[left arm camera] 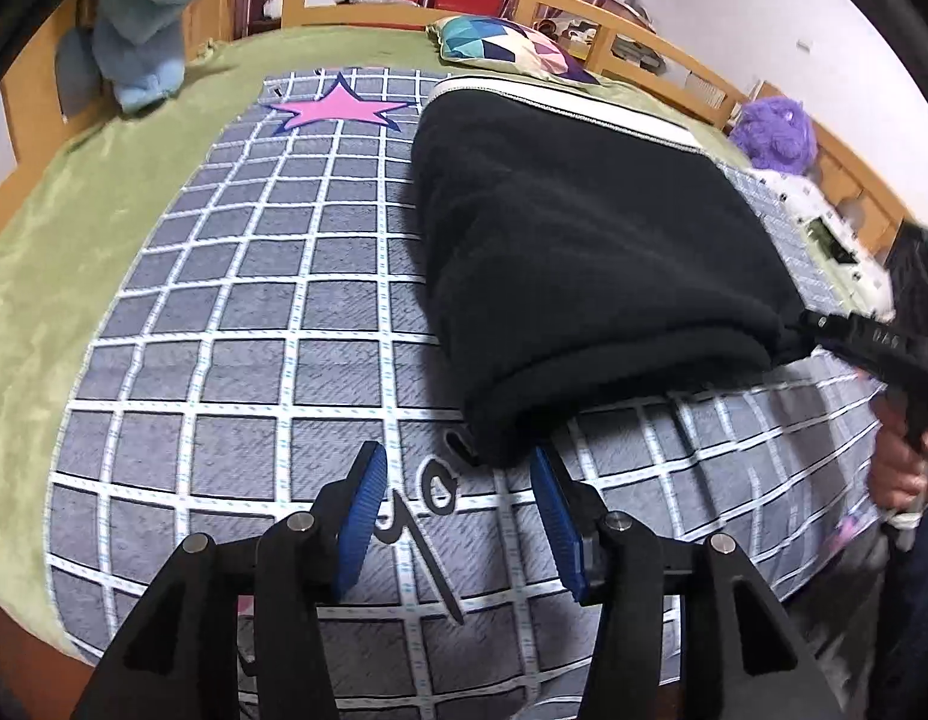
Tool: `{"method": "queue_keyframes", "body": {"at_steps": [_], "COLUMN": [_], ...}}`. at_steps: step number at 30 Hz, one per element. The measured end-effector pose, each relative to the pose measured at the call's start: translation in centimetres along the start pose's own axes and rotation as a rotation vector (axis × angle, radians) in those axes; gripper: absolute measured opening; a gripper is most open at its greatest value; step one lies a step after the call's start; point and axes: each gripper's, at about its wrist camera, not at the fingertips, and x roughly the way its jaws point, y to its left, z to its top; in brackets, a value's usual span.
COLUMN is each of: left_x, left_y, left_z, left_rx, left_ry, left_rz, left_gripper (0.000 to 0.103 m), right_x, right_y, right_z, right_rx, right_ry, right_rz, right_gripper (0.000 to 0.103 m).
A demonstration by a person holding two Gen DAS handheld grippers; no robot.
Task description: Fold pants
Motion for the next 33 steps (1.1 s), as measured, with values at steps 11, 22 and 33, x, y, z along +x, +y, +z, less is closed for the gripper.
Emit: {"method": "queue_keyframes", "body": {"at_steps": [11,22,33], "left_x": [2.0,-3.5,2.4], "left_y": [-1.1,-0.5,-4.1], "left_z": [2.6,3.4,6.0], "left_rx": [-0.007,0.020,0.040], "left_ry": [-0.026,-0.078,-0.083], "left_rz": [0.015,0.023,0.038], "left_gripper": [0.011,0.033,0.051], "right_x": [0.4,-2.7,2.1], "right_y": [0.5,2.0,3.2], "right_z": [-0.4,1.1,0.5], "right_rx": [-0.003,-0.098,-0.311], "right_ry": [-0.007,-0.093,-0.131], "right_rz": [-0.030,-0.037,-0.234], "right_gripper": [0.027,0.029,0.028]}}
